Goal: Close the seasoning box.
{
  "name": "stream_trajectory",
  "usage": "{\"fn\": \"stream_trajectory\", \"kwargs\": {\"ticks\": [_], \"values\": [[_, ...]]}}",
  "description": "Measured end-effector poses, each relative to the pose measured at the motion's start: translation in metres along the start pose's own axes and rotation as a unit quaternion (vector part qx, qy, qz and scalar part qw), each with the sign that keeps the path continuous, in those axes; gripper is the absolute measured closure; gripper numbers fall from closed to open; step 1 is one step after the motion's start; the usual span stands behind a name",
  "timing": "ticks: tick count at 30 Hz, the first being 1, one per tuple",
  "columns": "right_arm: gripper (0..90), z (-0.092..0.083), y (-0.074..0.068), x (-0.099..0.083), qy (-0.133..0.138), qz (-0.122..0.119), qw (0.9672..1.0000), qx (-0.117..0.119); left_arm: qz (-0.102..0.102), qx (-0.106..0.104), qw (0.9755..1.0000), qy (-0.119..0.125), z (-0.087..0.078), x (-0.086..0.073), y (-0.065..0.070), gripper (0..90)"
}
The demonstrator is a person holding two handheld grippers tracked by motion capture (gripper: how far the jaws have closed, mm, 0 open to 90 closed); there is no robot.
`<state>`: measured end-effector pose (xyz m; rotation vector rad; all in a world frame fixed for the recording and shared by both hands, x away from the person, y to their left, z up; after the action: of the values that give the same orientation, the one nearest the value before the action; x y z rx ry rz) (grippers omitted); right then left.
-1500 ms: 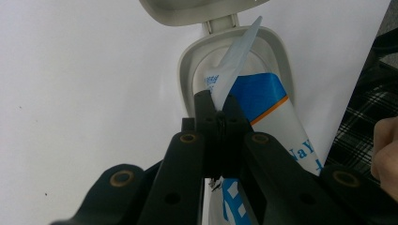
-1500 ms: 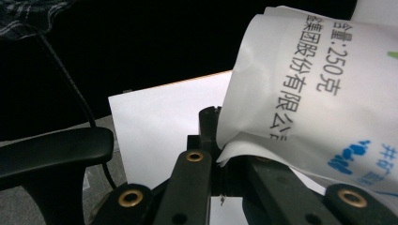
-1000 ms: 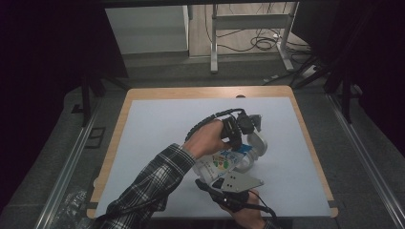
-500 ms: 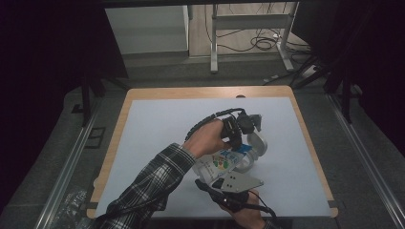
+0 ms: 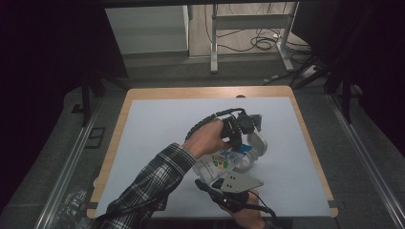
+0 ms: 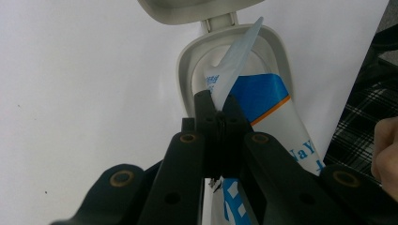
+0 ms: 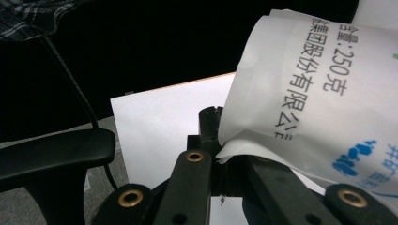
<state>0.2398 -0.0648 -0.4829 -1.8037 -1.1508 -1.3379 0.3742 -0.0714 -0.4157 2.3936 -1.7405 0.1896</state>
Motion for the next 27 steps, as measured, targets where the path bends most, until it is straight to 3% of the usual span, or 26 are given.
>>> {"fn": "stream_trajectory", "kwargs": {"ticks": [27], "values": [[89.2,-0.0003,-0.0017,0.0008,0.001,0.001,1.0000,0.003,0.004,0.000,1.0000,-0.006,0.0002,0.0005,0.0002,89.3]]}}
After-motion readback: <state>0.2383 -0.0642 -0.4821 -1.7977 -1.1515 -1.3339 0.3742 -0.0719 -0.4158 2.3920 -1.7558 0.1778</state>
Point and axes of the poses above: each handheld gripper's, and its own axes: z roughly forward along the jaws, x roughly out of its top, y roughly to its right, the point moved 5 cm from there along z, roughly forward along the jaws, and after that the axes turned 4 degrees about -x, right-handed, at the moved point
